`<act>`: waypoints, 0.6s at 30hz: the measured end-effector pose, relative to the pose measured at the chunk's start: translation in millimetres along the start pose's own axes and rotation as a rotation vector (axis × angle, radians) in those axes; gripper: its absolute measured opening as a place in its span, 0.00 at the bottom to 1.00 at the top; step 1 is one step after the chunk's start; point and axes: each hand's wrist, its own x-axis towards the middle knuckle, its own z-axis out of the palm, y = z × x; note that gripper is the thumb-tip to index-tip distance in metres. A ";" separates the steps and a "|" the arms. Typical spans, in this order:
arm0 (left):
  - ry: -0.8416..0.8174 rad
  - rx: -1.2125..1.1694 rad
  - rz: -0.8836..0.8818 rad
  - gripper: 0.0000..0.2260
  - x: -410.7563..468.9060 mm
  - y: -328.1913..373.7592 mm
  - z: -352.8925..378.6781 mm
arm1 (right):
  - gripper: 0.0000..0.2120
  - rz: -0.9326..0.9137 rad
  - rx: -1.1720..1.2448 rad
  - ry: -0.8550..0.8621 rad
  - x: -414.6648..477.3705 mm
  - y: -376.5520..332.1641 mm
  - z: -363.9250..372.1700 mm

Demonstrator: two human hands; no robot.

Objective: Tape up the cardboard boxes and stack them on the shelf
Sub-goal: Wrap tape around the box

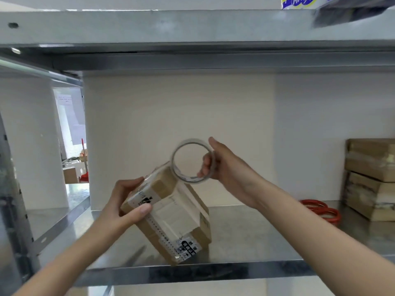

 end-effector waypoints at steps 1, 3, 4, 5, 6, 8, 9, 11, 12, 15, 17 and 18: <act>-0.032 0.085 -0.013 0.51 1.5 5.5 -15.6 | 0.22 -0.009 0.031 -0.049 4.5 2.2 8.3; -0.086 0.173 -0.028 0.50 8.3 17.9 -43.1 | 0.22 -0.020 -0.004 -0.117 14.1 4.4 23.9; -0.116 0.188 -0.031 0.50 12.9 24.6 -51.5 | 0.22 -0.026 -0.031 -0.151 18.6 3.6 31.6; -0.159 0.212 -0.039 0.50 18.5 30.4 -55.1 | 0.22 -0.027 -0.051 -0.180 23.4 2.0 38.8; -0.224 0.257 -0.054 0.52 24.2 34.5 -54.6 | 0.22 -0.023 -0.063 -0.199 28.5 0.5 45.6; -0.369 0.333 -0.098 0.54 32.0 32.7 -45.5 | 0.22 -0.003 -0.096 -0.200 36.6 0.8 57.3; -0.416 0.342 -0.112 0.54 32.8 26.9 -38.8 | 0.22 0.006 -0.132 -0.188 39.7 3.1 61.4; -0.450 0.301 -0.136 0.52 27.0 7.4 -22.9 | 0.22 0.022 -0.242 -0.174 42.0 10.1 65.9; -0.441 0.251 -0.153 0.51 21.3 -3.4 -15.1 | 0.21 0.037 -0.293 -0.176 41.0 13.7 66.6; -0.324 0.083 -0.174 0.48 8.1 -24.0 3.1 | 0.18 0.076 -0.308 -0.189 36.2 16.5 63.4; -0.298 0.037 -0.148 0.46 6.4 -27.4 7.3 | 0.16 0.068 -0.325 -0.207 33.6 6.3 58.8; -0.295 0.032 -0.137 0.44 6.2 -27.4 7.3 | 0.16 0.061 -0.361 -0.203 31.9 -0.7 55.6</act>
